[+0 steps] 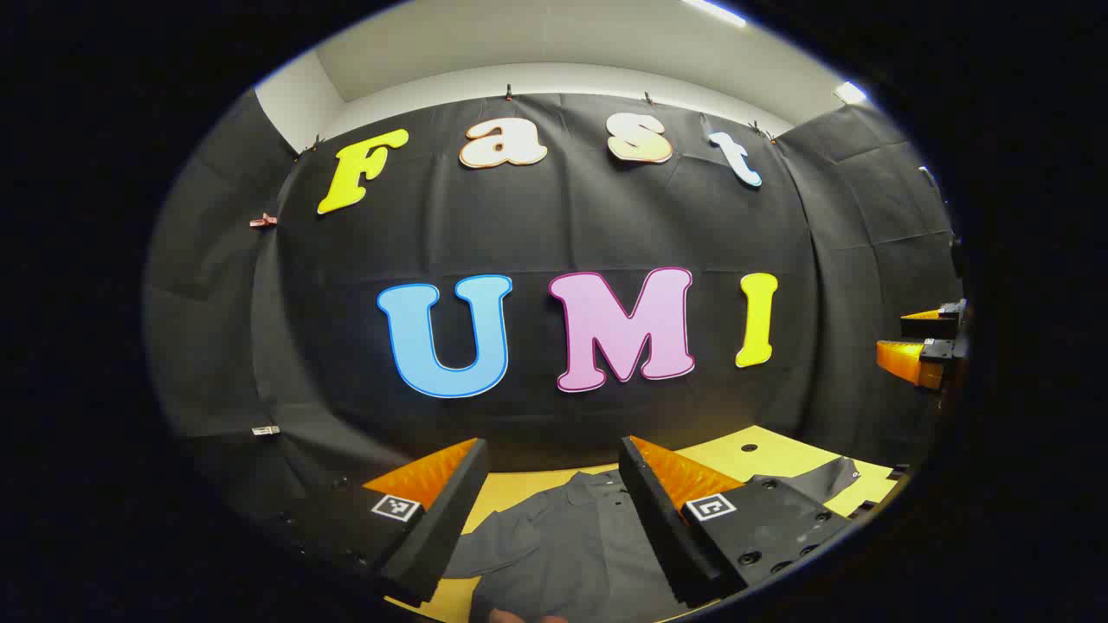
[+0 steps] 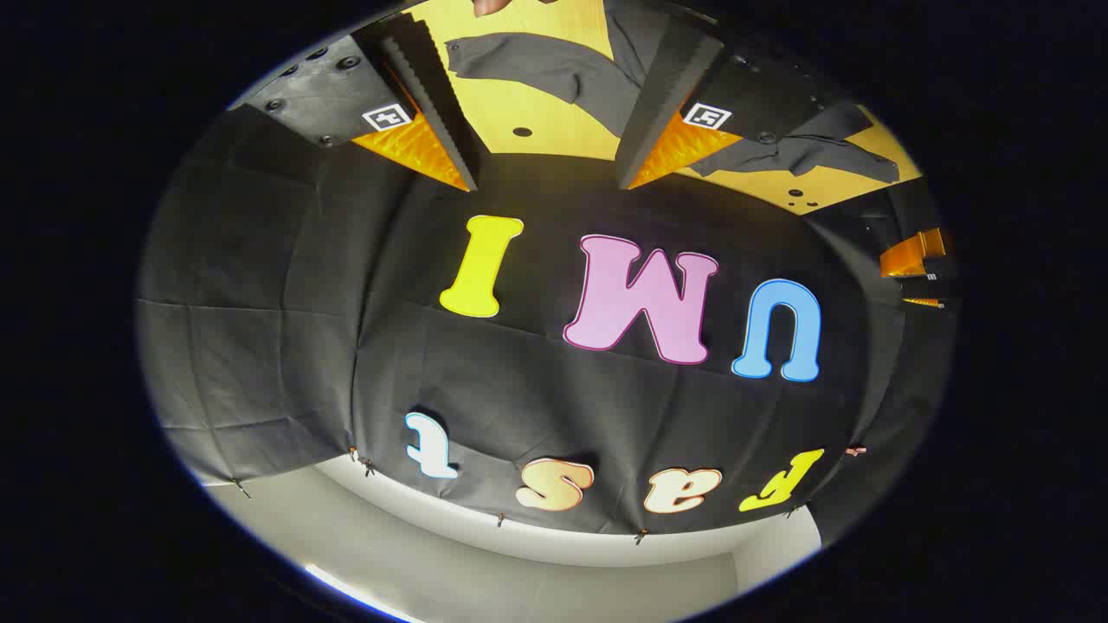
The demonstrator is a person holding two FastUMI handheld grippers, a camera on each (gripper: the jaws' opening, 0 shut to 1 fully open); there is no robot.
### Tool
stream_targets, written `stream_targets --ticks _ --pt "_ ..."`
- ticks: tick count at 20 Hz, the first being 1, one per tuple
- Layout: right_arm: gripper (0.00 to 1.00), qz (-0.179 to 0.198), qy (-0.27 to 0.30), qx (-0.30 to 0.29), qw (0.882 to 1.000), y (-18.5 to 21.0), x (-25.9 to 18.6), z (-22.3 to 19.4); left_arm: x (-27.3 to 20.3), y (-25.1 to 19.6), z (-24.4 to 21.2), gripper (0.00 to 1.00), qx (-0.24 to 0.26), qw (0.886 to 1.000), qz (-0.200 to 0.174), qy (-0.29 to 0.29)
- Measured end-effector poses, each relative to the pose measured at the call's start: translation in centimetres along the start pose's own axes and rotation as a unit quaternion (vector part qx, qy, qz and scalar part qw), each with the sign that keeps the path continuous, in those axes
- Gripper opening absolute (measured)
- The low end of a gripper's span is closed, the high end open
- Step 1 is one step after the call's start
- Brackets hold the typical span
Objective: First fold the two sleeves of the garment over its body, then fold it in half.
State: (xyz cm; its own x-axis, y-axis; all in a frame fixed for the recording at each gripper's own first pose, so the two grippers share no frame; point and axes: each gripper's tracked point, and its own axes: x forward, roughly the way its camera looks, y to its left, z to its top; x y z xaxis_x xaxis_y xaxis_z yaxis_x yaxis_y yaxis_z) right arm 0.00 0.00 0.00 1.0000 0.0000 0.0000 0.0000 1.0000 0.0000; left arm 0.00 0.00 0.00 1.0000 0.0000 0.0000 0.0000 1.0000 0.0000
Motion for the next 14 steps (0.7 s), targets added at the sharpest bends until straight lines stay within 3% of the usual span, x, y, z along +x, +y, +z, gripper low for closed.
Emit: stream_targets --ticks 1,14 --pt "0.97 0.0 0.001 0.0 1.0 -0.2 0.1 -0.1 0.2 -0.2 0.0 0.95 -0.002 1.0 -0.002 0.0" --pt "0.98 -0.002 0.025 0.007 1.0 -4.7 6.8 -3.5 6.4 -4.9 0.3 0.95 0.0 1.0 0.003 0.016"
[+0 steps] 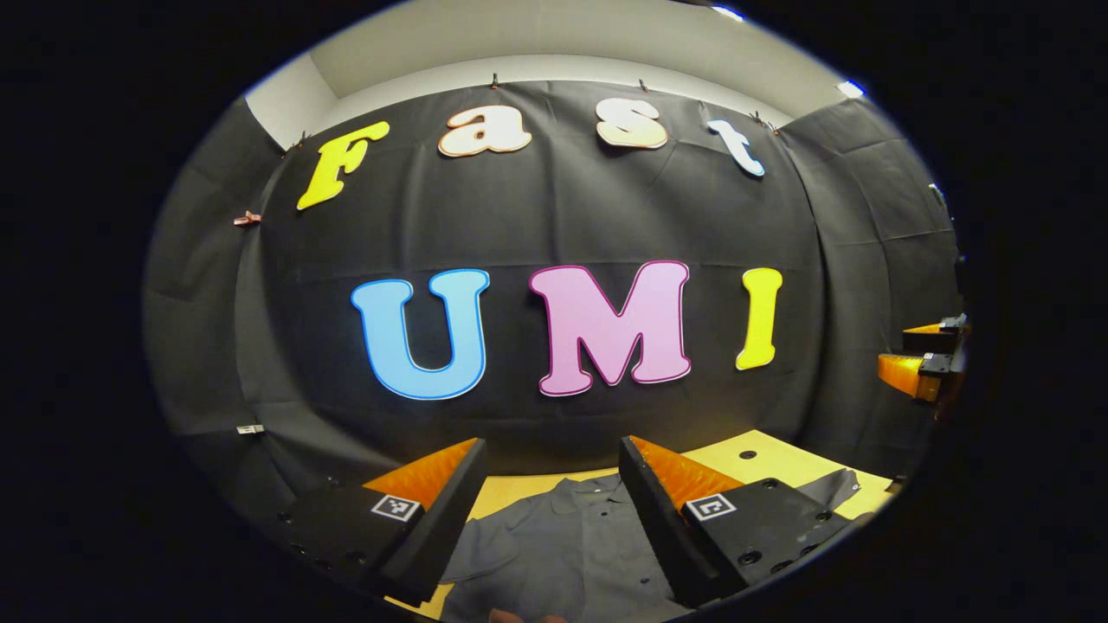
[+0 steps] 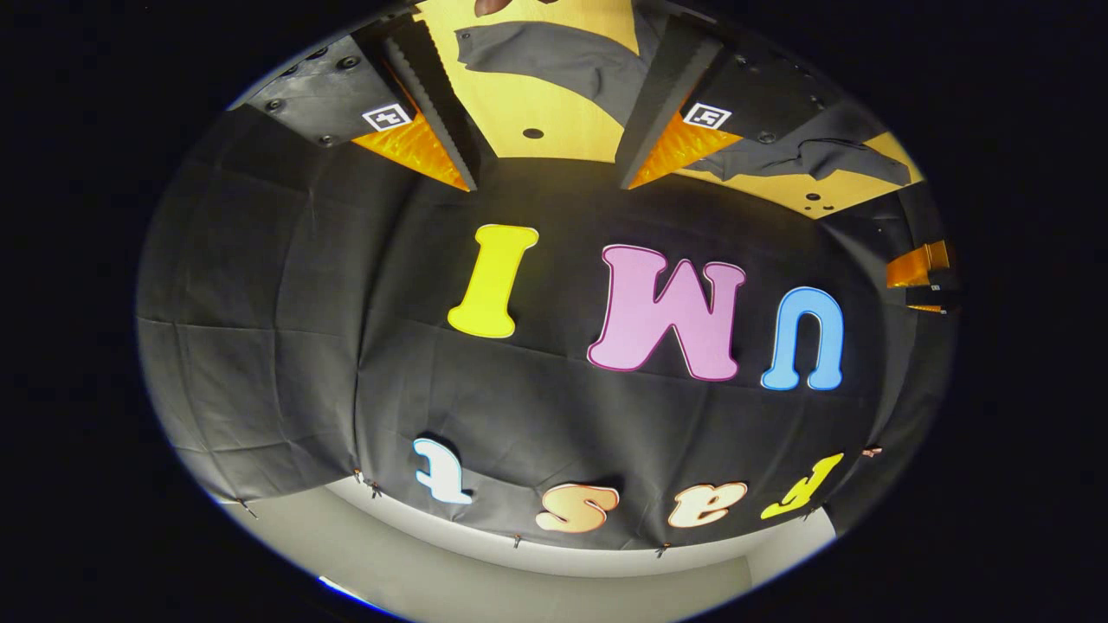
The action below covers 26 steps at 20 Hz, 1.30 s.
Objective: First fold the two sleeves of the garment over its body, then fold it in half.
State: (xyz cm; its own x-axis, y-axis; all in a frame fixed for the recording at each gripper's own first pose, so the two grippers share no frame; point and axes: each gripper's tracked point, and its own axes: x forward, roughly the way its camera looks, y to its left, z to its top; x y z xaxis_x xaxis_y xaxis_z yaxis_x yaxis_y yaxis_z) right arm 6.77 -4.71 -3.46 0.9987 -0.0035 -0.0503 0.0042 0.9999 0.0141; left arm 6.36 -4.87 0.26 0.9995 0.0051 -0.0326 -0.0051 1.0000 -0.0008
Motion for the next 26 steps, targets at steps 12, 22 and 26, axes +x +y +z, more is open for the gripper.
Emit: stream_targets --ticks 12,22,26 --pt "0.98 -0.018 0.104 0.001 0.994 -7.4 5.5 -13.4 4.2 -5.7 -1.4 0.97 0.025 0.999 0.004 0.042" --pt "0.98 -0.042 0.232 0.045 0.971 -11.6 7.8 -28.3 4.8 -6.7 -2.6 0.97 0.047 0.995 0.037 0.078" --pt "0.98 -0.048 0.282 0.057 0.957 -12.2 7.8 -33.4 5.0 -6.5 -2.7 0.97 0.054 0.994 0.047 0.087"
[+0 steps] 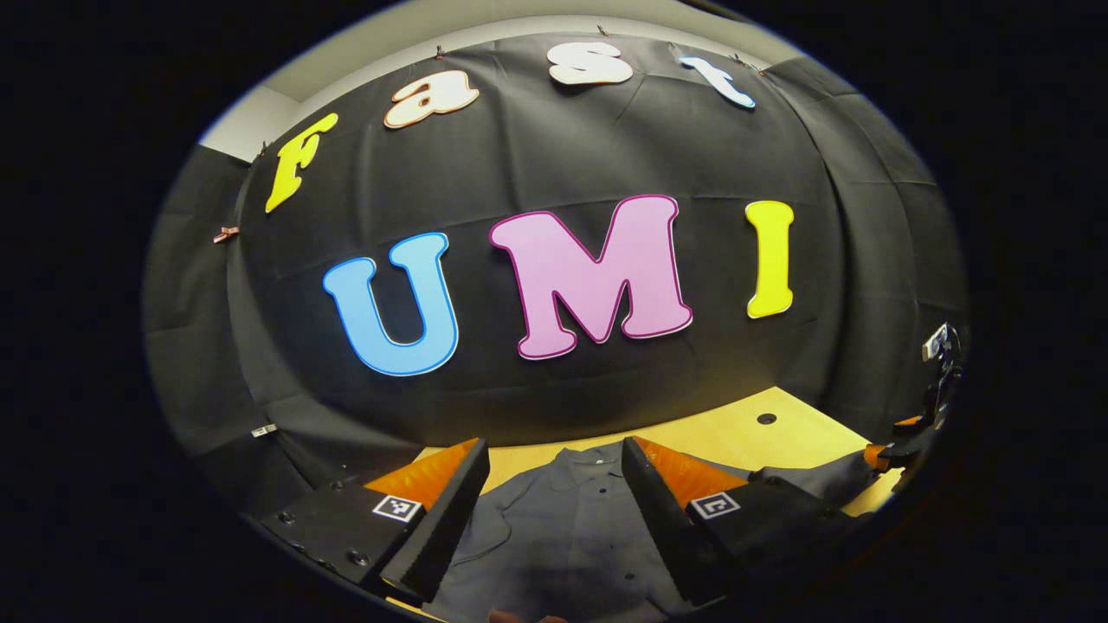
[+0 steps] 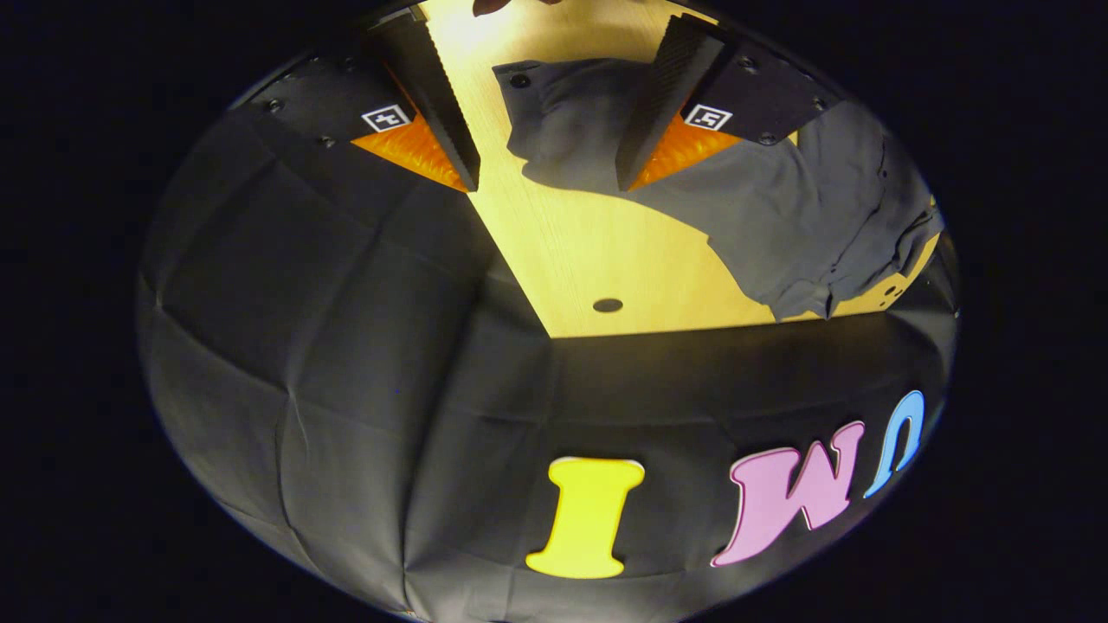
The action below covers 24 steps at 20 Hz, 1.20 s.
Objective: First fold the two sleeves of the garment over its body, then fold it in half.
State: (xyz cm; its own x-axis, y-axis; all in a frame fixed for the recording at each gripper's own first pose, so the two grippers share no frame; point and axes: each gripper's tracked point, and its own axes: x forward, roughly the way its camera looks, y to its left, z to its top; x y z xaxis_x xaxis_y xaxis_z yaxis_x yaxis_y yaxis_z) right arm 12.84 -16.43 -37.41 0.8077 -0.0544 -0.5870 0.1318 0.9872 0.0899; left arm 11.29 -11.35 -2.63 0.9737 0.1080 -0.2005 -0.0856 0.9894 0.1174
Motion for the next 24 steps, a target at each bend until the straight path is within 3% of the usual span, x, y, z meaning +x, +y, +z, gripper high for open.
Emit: stream_targets --ticks 8,16,18,22,24 --pt "0.98 -0.002 0.083 0.011 0.996 -0.3 3.5 -6.5 0.5 -0.1 -0.1 0.96 0.011 1.0 0.007 0.007" --pt "0.96 0.004 0.105 0.033 0.994 0.3 4.1 -7.8 0.6 0.4 -0.4 0.96 0.007 1.0 0.016 0.011" --pt "0.9 0.009 0.105 0.031 0.994 0.7 4.2 -8.1 0.6 1.0 -0.6 0.96 0.001 1.0 0.02 0.011" --pt "0.06 0.023 0.109 0.023 0.994 1.7 4.0 -7.8 -0.1 2.1 -0.9 0.96 -0.014 1.0 0.021 0.01" --pt "0.08 0.015 0.119 0.022 0.993 1.8 3.7 -7.7 -0.6 3.2 -1.0 0.97 -0.019 1.0 0.023 0.006"
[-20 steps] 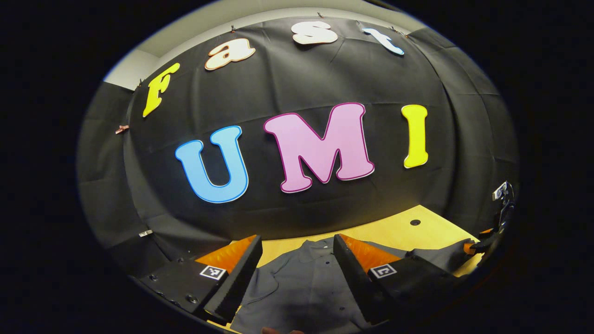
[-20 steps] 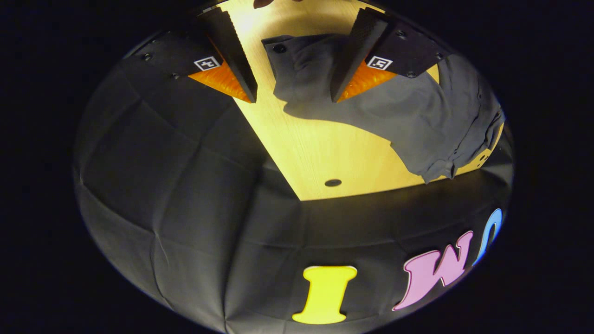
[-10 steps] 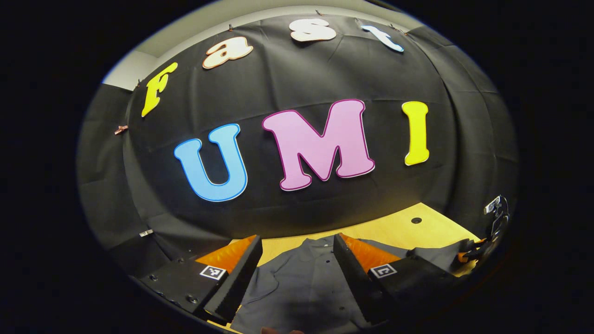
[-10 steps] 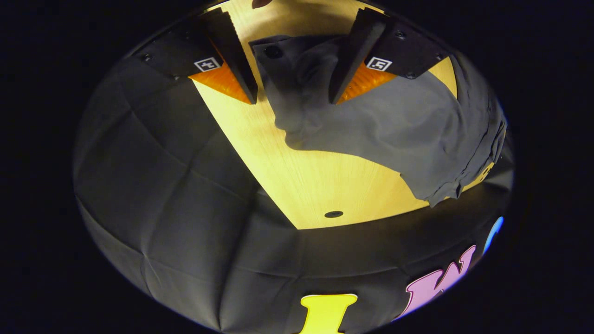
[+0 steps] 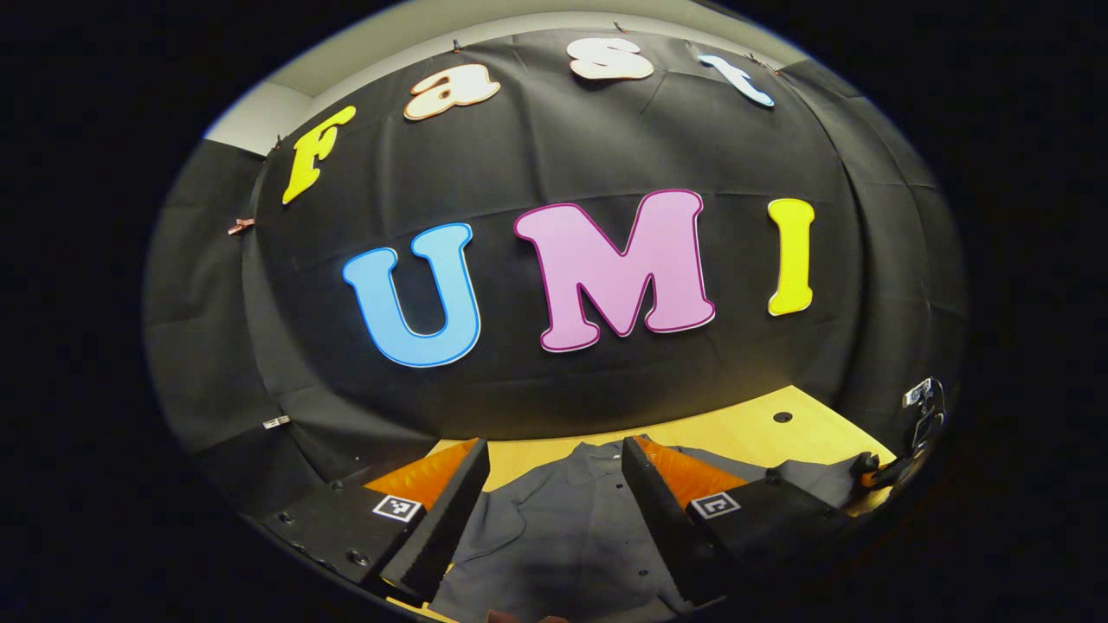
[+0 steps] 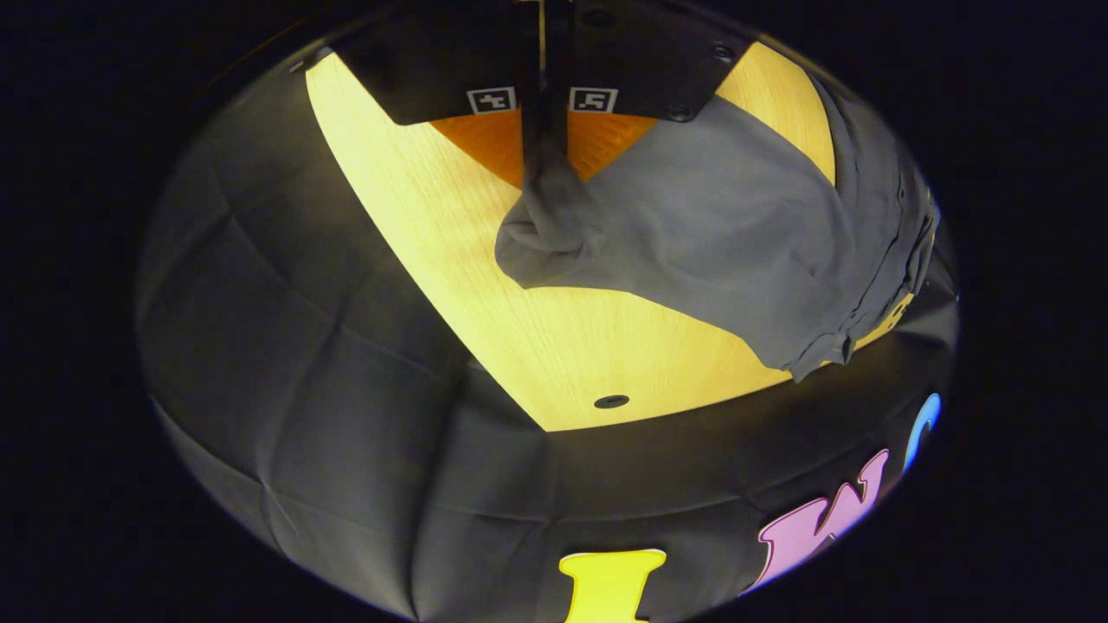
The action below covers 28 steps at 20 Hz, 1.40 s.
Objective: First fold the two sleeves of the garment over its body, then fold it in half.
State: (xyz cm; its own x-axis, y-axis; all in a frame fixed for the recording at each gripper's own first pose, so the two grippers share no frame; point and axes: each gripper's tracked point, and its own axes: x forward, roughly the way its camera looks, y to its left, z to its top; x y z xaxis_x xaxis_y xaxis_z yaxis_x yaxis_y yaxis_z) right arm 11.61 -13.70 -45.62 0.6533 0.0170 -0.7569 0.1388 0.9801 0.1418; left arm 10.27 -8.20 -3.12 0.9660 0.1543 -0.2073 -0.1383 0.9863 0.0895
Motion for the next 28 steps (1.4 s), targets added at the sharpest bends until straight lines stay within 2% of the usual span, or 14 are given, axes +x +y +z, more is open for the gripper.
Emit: stream_targets --ticks 4,7,13,17,21,24,28 --pt "0.07 -0.005 -0.028 0.021 0.999 0.7 -2.9 2.1 -0.9 2.8 -0.4 0.97 -0.005 1.0 0.006 -0.008" --pt "0.07 -0.005 -0.067 0.031 0.997 2.0 -6.7 4.5 -1.3 5.5 -0.7 0.97 -0.012 1.0 0.009 -0.017" --pt "0.07 0.02 -0.141 0.021 0.99 8.3 -12.9 10.8 -1.9 11.3 -2.4 0.97 -0.03 0.999 0.01 -0.025" --pt "0.07 0.053 -0.181 0.011 0.982 15.1 -15.6 14.9 -2.1 16.2 -3.9 0.97 -0.034 0.999 0.02 -0.03" --pt "0.07 0.102 -0.205 -0.021 0.973 24.2 -18.1 17.0 -2.0 21.1 -5.7 0.97 -0.051 0.998 0.034 -0.029" --pt "0.07 0.142 -0.206 -0.047 0.967 31.2 -19.5 16.9 -1.8 24.1 -7.4 0.97 -0.056 0.997 0.041 -0.026" --pt "0.07 0.176 -0.199 -0.09 0.96 38.9 -19.9 15.5 -1.4 27.5 -9.8 0.97 -0.068 0.997 0.042 -0.019"
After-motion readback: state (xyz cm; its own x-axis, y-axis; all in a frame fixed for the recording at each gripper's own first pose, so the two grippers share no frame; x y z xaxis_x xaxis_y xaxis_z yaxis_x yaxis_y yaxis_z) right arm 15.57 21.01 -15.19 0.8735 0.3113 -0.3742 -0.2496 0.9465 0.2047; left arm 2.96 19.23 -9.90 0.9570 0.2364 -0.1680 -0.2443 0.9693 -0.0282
